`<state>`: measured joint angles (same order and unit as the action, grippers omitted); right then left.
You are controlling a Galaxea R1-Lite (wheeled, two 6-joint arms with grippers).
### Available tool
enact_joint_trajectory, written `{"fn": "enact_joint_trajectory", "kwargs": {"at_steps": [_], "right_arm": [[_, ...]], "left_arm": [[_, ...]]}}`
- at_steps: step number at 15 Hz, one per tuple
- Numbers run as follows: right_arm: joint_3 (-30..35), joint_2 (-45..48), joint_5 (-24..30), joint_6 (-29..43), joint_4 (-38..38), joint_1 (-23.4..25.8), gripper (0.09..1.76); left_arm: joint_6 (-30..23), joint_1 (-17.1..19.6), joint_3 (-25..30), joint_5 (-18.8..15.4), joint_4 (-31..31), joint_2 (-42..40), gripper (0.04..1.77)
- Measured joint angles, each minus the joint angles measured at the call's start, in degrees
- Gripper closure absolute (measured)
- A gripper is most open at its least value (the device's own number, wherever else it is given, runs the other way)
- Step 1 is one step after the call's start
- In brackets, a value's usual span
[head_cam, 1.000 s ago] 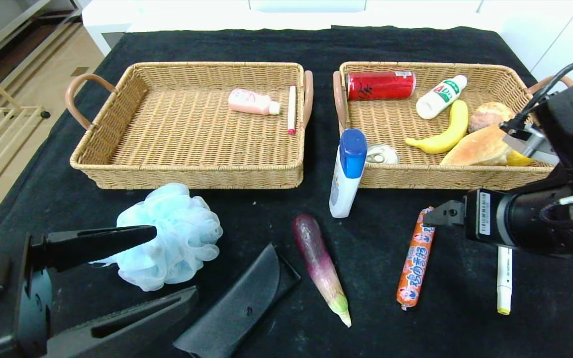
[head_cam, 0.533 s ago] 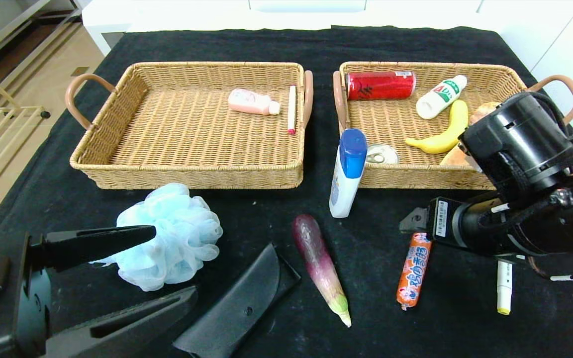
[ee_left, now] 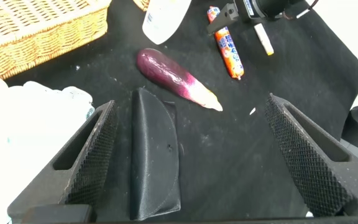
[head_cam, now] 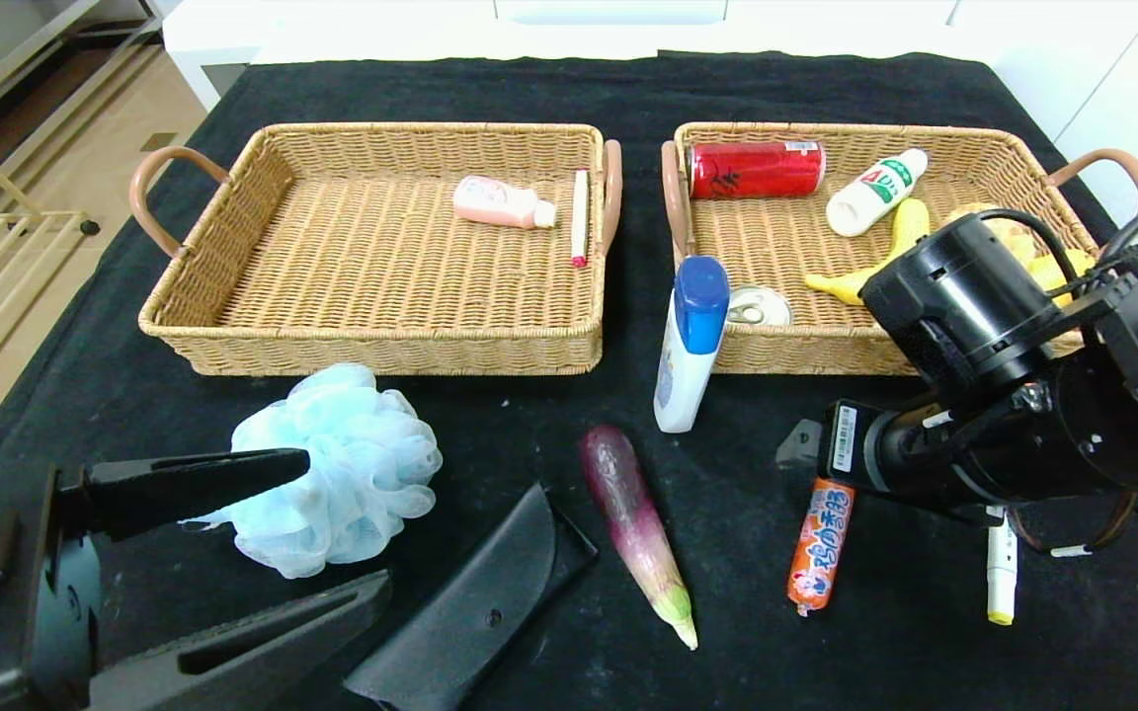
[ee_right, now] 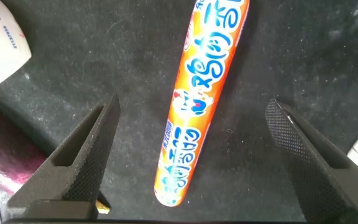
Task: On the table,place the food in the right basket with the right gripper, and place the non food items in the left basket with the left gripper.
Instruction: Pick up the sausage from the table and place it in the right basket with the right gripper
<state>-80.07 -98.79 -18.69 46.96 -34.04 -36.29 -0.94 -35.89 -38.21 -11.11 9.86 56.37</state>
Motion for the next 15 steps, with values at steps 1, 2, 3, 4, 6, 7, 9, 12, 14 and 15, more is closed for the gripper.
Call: {"fn": "enact_joint_trajectory", "kwargs": {"at_steps": [1,2,3,4,6,7,9,12,14,15], "right_arm": [[0.0,-0.2,0.0,0.0,0.0,0.0,0.14],[0.0,-0.5,0.0,0.1,0.0,0.0,0.14],[0.0,-0.8,0.0,0.2,0.0,0.0,0.14],[0.0,-1.1,0.1,0.3,0.0,0.0,0.14],[0.0,-1.6,0.1,0.3,0.0,0.0,0.14],[0.0,-1.9,0.1,0.3,-0.1,0.0,0.14],[0.0,-2.5,0.1,0.2,0.0,0.0,0.14],[0.0,-3.1,0.1,0.3,-0.1,0.1,0.14],[0.0,-3.2,0.0,0.3,-0.1,0.0,0.14],[0.0,-3.2,0.1,0.2,-0.1,0.0,0.14]], "left_arm": [[0.1,0.0,0.1,0.0,0.0,0.0,0.09],[0.5,0.0,0.1,0.0,0.0,0.0,0.09],[0.7,0.0,0.2,0.0,0.0,0.0,0.09],[0.7,0.0,0.2,0.0,0.0,-0.1,0.09],[0.7,0.0,0.2,0.0,0.0,-0.3,0.09],[0.7,0.0,0.2,0.0,0.0,-0.4,0.09],[0.9,0.0,0.3,0.0,0.0,-0.5,0.09],[1.0,0.0,0.3,0.0,0.0,-0.8,0.09],[1.0,0.0,0.3,0.0,0.0,-0.9,0.09],[1.0,0.0,0.3,0.0,0.0,-0.9,0.09]]}}
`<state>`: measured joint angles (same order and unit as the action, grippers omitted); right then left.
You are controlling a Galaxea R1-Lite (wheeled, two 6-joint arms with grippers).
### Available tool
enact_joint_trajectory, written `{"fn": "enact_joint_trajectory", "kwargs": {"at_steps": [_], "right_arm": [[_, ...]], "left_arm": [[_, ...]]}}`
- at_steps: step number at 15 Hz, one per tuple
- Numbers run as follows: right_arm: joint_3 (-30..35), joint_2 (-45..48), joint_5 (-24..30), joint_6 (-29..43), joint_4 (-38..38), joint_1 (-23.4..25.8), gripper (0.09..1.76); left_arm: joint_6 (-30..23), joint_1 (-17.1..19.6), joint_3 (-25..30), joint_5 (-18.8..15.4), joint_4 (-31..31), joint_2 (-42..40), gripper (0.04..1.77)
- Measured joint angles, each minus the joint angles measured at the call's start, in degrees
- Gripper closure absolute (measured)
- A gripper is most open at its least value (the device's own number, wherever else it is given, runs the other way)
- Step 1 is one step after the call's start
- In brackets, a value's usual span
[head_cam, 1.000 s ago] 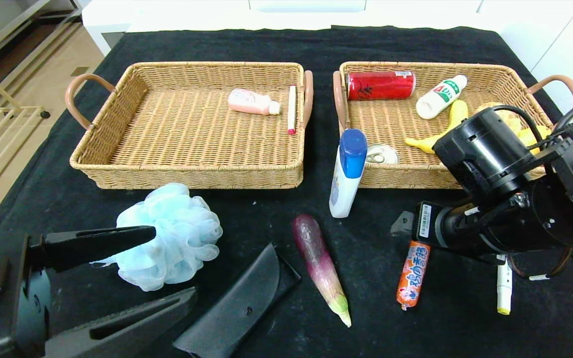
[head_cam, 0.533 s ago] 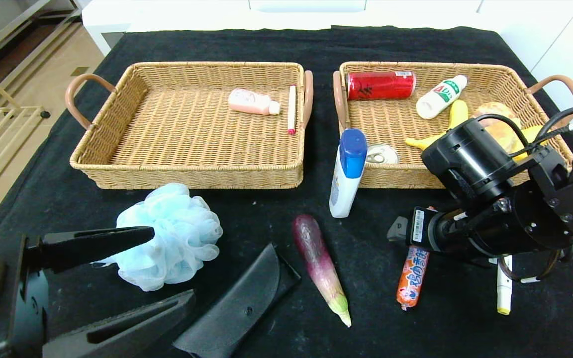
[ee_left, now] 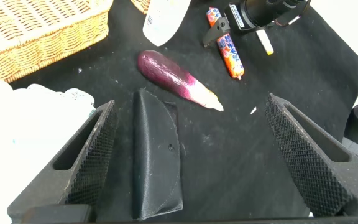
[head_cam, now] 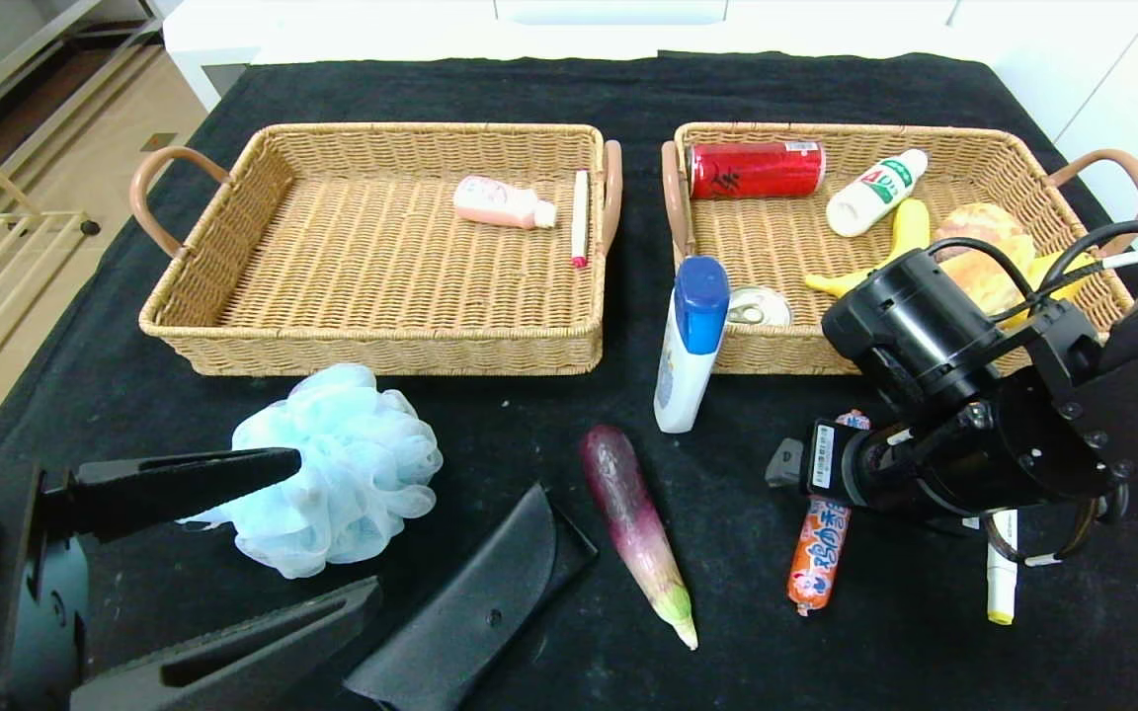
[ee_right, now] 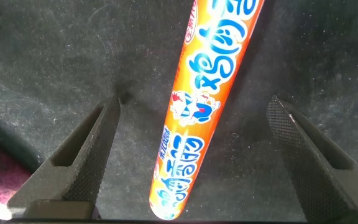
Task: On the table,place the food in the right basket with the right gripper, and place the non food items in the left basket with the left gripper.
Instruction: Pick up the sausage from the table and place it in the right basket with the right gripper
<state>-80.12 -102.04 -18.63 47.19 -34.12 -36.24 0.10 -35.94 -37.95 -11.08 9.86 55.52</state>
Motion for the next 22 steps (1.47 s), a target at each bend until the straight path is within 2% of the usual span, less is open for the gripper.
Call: {"fn": "enact_joint_trajectory", "kwargs": {"at_steps": [2,4,5,10,11,22], "right_arm": [[0.0,0.0,0.0,0.0,0.0,0.0,0.14],[0.2,-0.1,-0.2,-0.1,-0.1,-0.1,0.52],[0.3,-0.2,-0.2,-0.1,0.0,-0.2,0.65],[0.5,-0.4,-0.1,0.0,-0.1,-0.4,1.13],[0.5,-0.4,-0.1,0.0,0.0,-0.4,1.33],[0.6,-0.4,0.0,0.0,0.0,-0.2,1.33]], "left_arm": [[0.0,0.0,0.0,0.0,0.0,0.0,0.09],[0.0,0.0,0.1,0.0,0.0,0.0,0.09],[0.0,0.0,0.1,0.1,0.0,0.0,0.09],[0.0,0.0,0.2,0.1,0.0,0.0,0.09],[0.0,0.0,0.2,0.1,0.0,0.0,0.09],[0.2,0.0,0.5,0.1,0.0,0.0,0.09]]}}
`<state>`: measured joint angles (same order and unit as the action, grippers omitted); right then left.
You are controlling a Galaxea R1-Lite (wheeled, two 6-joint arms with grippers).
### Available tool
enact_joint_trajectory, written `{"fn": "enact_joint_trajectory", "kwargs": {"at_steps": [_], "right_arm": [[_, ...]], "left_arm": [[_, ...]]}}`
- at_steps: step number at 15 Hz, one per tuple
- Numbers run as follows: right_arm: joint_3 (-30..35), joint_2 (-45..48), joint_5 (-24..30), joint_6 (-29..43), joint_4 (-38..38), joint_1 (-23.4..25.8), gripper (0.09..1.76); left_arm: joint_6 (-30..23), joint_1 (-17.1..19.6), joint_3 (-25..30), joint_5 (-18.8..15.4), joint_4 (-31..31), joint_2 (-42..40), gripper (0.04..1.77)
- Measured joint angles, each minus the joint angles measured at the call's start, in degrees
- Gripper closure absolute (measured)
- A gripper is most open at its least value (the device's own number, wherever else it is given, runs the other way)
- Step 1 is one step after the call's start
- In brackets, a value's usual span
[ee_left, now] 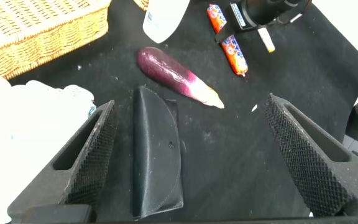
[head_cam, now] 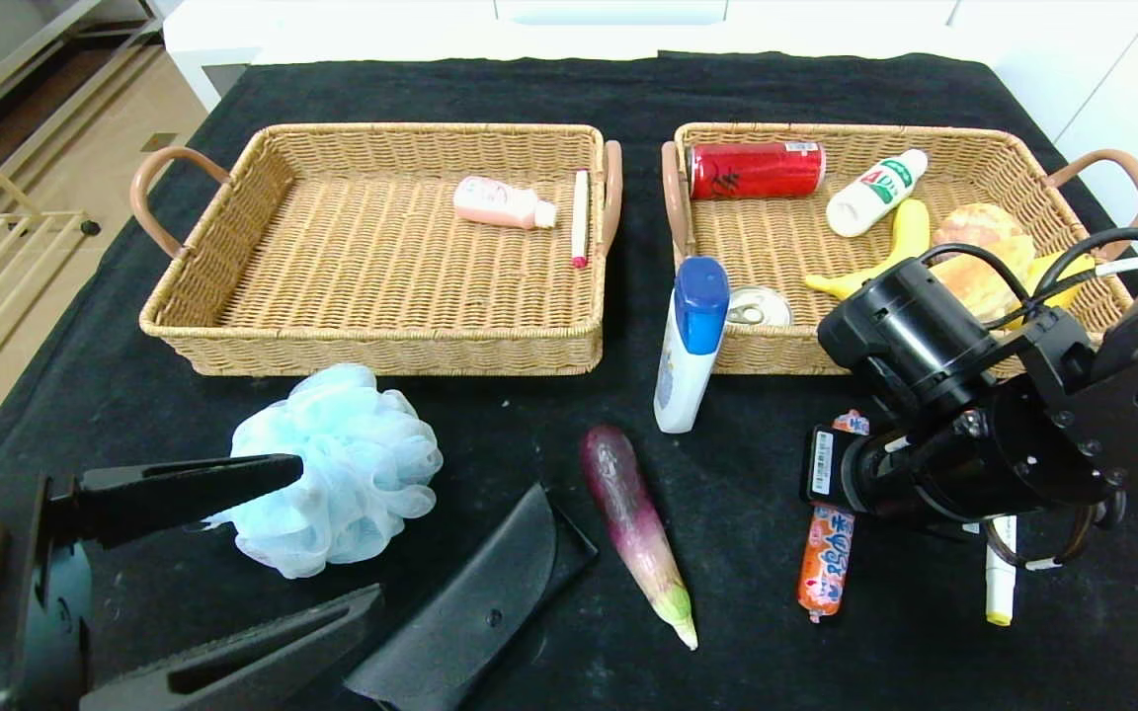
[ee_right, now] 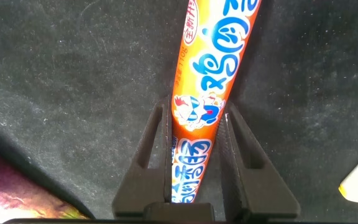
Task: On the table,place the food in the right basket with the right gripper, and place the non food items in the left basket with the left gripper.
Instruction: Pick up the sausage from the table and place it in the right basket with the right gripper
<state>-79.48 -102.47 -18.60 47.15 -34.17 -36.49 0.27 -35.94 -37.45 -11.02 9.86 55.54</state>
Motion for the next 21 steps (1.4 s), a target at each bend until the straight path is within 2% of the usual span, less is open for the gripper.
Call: {"fn": "enact_joint_trajectory", "kwargs": {"at_steps": [8,12,18,21], "right_arm": [[-0.9,3.7,-0.1,-0.5,-1.1,0.1,1.33],[-3.6,5.6,-0.2,-1.4,-5.3,0.1,1.33],[-14.8,5.9,-0.4,-4.1,-11.3,0.9,1.33],[-21.9,4.4,-3.0,-6.7,-14.1,1.8,1.33]], "left_arm": [[0.3,0.0,0.2,0.0,0.1,-0.1,0.09],[0.4,0.0,0.2,0.0,0.1,-0.1,0.09],[0.7,0.0,0.3,0.0,0.0,-0.6,0.09],[0.7,0.0,0.3,0.0,0.0,-0.9,0.09]]}}
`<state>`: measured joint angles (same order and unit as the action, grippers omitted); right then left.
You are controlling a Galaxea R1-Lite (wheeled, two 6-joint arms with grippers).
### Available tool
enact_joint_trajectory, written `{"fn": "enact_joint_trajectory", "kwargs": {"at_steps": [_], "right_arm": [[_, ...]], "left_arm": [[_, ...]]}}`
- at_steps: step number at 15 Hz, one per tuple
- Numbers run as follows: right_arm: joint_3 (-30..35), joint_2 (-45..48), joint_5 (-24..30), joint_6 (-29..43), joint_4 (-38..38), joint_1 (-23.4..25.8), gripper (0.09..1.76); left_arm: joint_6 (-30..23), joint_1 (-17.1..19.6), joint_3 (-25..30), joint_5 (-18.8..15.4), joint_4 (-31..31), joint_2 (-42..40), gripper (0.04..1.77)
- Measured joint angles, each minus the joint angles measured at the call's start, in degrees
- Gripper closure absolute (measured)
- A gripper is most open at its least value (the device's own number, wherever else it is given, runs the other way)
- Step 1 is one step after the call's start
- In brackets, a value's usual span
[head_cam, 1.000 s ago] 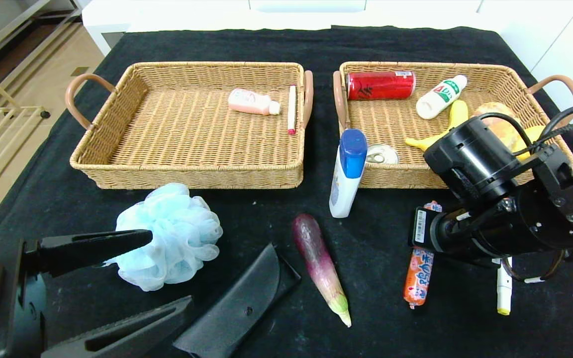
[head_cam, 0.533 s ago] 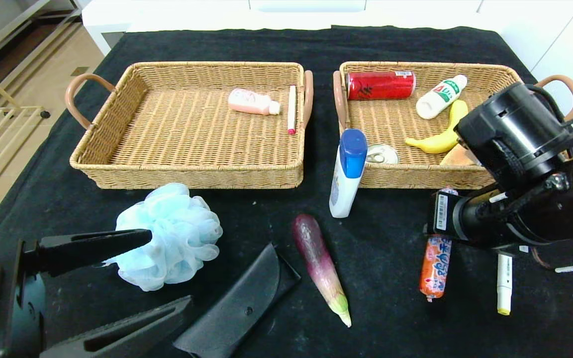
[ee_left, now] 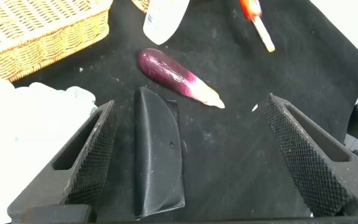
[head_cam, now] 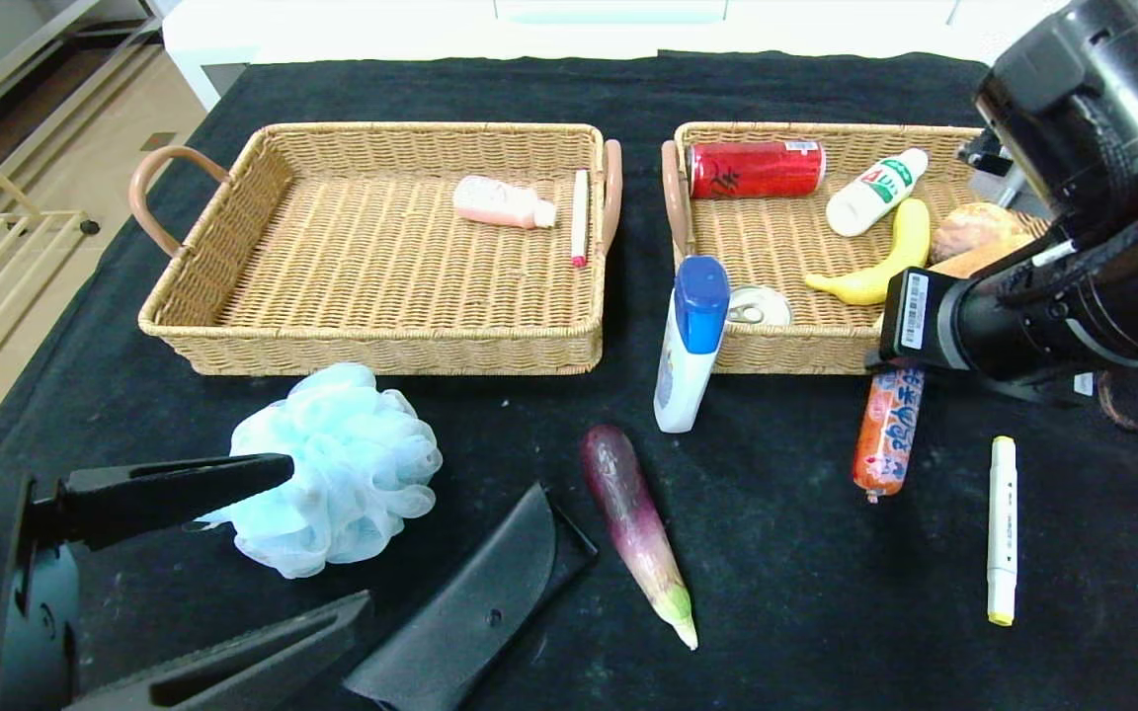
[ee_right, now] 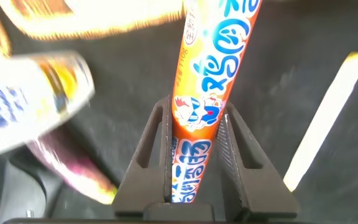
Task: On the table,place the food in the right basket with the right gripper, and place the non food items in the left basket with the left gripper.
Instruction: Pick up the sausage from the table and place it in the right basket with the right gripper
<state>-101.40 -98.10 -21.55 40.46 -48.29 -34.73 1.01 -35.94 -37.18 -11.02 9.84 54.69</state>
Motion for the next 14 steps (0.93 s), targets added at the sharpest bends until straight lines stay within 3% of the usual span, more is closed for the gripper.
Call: {"fn": "enact_joint_trajectory", "kwargs": {"at_steps": [6,9,14], "right_arm": [[-10.5,-3.0,-0.4,-9.3,1.6,4.9,1.33],[-11.4,-4.1,1.2,-13.2,10.7,8.5,1.33],[-11.4,-6.3,0.8,-18.2,20.5,10.4,1.33]], "left_arm": [[0.0,0.0,-0.1,0.0,0.0,-0.1,0.09],[0.0,0.0,-0.1,0.0,0.0,-0.1,0.09],[0.0,0.0,-0.1,0.0,0.1,-0.2,0.09]]}}
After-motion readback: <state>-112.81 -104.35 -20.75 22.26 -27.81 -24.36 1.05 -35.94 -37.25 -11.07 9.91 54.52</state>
